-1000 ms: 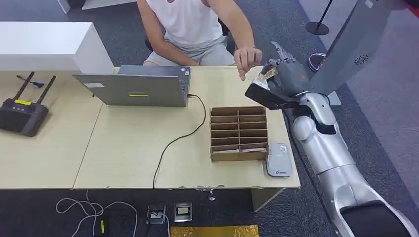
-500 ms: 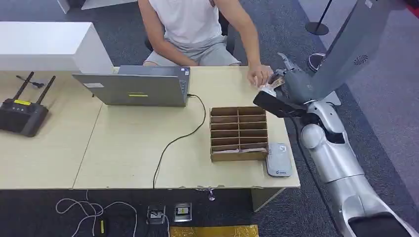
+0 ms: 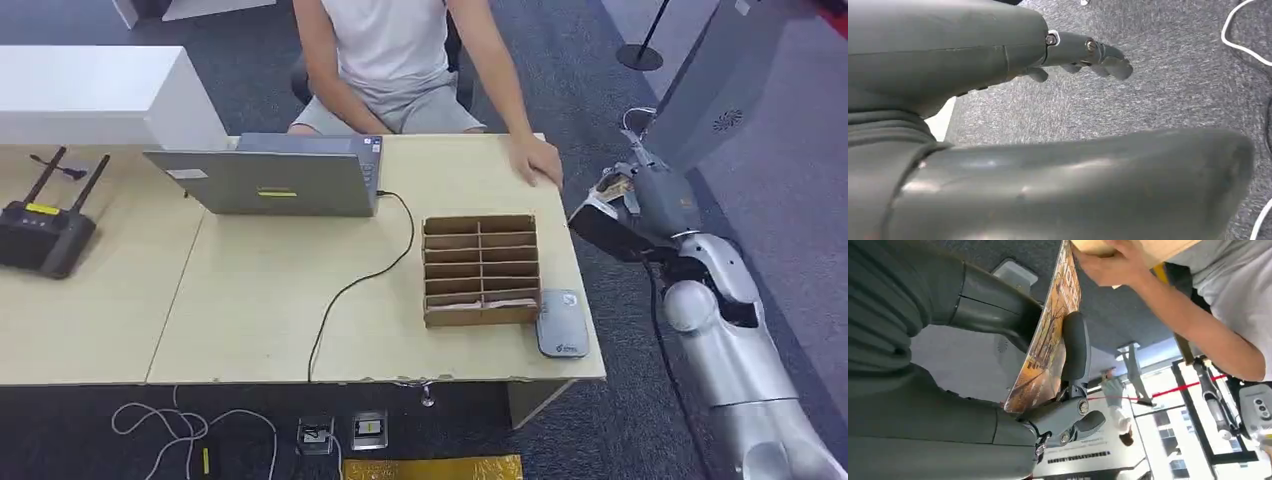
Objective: Pass the card to the sensor for recognition and then transmit it.
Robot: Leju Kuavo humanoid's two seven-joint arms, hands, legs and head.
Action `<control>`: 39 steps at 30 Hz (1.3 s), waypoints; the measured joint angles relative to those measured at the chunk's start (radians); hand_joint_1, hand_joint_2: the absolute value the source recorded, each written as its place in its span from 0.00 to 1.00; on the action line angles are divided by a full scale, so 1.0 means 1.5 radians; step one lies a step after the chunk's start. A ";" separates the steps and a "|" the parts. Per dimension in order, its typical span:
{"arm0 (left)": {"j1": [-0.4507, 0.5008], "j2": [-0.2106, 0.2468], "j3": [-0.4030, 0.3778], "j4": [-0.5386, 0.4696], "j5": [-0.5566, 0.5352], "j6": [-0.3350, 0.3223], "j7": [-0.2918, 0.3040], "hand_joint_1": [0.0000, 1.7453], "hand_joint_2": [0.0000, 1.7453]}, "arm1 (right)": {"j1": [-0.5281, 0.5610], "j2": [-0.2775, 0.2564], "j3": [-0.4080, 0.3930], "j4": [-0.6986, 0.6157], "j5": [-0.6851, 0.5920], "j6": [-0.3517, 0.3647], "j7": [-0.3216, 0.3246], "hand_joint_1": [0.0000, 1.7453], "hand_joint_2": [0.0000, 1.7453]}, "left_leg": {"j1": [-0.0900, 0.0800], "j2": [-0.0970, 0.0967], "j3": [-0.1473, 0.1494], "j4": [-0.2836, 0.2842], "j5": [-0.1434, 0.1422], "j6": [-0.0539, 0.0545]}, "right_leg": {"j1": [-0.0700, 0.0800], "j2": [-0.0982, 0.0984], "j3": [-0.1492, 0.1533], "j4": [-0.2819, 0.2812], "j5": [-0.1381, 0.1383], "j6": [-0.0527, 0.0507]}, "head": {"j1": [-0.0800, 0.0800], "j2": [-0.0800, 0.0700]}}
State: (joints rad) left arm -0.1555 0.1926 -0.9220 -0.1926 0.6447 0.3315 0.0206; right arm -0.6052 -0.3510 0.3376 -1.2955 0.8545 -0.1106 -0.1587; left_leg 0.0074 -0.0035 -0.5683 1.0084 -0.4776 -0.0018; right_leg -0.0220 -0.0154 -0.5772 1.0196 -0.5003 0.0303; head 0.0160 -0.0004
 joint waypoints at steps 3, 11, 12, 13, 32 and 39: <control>-0.001 0.001 0.000 0.000 0.000 0.000 0.000 0.00 0.00 | 0.004 -0.007 -0.004 -0.009 0.000 0.001 0.000 1.00 1.00 | 0.000 0.000 0.000 0.000 0.000 0.000 | 0.000 0.000 0.000 0.000 0.000 0.000 | 0.000 0.000; 0.000 0.001 0.000 0.000 0.000 0.004 -0.001 0.00 0.00 | 0.052 -0.035 -0.023 -0.028 -0.027 0.009 0.017 1.00 1.00 | 0.000 0.000 0.000 0.000 0.000 0.000 | 0.000 0.000 0.000 0.000 0.000 0.000 | 0.000 0.000; -0.001 0.001 0.000 0.000 -0.001 0.004 -0.002 0.00 0.00 | 0.061 -0.038 -0.024 -0.030 -0.026 0.009 0.020 1.00 1.00 | 0.000 0.000 0.000 0.000 -0.001 0.000 | 0.000 0.000 0.000 0.000 0.000 0.000 | 0.000 0.000; -0.001 0.001 0.000 0.000 -0.001 0.003 -0.003 0.00 0.00 | 0.069 -0.039 -0.024 -0.030 -0.021 0.009 0.021 1.00 1.00 | 0.000 0.000 0.000 0.000 -0.001 0.000 | 0.000 0.000 0.000 0.000 0.000 0.000 | 0.000 0.000; -0.001 0.000 0.000 0.000 0.003 0.001 -0.005 0.00 0.00 | 0.096 -0.010 0.009 0.046 0.051 -0.010 0.005 1.00 1.00 | 0.000 0.000 0.000 0.000 -0.001 0.000 | 0.000 0.000 0.000 0.000 0.000 0.000 | 0.000 0.000; -0.001 0.000 0.000 0.000 0.000 -0.002 -0.005 0.00 0.00 | 0.107 0.008 0.039 0.093 0.097 -0.020 0.008 1.00 1.00 | 0.000 0.000 0.000 0.000 -0.001 0.000 | 0.000 0.000 0.000 0.000 0.000 0.000 | 0.000 0.000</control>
State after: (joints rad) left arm -0.1578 0.1926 -0.9220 -0.1926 0.6451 0.3288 0.0134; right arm -0.4446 -0.3387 0.3964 -1.1566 0.9999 -0.1408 -0.1472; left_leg 0.0081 -0.0033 -0.5690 1.0080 -0.4786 -0.0024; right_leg -0.0214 -0.0155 -0.5772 1.0197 -0.5007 0.0302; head 0.0160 -0.0004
